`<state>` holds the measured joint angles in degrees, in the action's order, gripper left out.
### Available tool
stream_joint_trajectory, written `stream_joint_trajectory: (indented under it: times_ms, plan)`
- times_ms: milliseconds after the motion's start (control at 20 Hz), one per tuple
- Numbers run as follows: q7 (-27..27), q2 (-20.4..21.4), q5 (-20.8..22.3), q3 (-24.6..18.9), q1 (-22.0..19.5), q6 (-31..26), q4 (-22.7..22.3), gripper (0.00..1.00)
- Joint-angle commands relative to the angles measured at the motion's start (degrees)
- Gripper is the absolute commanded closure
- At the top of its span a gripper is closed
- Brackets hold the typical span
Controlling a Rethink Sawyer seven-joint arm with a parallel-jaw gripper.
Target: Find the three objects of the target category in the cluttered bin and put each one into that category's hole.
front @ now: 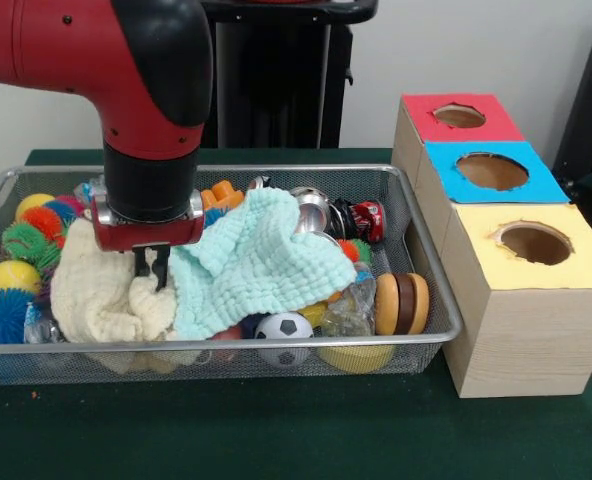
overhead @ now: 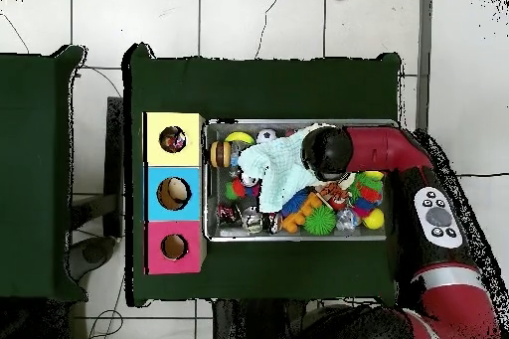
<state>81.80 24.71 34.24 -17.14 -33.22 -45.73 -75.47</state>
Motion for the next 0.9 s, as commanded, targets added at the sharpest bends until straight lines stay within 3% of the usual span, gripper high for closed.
stream_joint_trajectory:
  times_ms: [50, 300, 500, 650, 900]
  plan:
    - [0.59, 1.23, -8.75, -10.29, -10.41, 10.51, -10.28, 1.00]
    - [1.48, 2.87, -9.79, -10.53, -8.77, 9.15, -9.14, 1.00]
    - [1.62, 8.59, -10.95, -10.90, -6.09, 7.84, -10.54, 1.00]
    - [4.37, 12.82, -12.38, -8.58, -2.45, 3.22, -10.72, 1.00]
    - [10.21, 13.70, -15.00, -5.49, 2.22, 1.66, -10.08, 1.00]
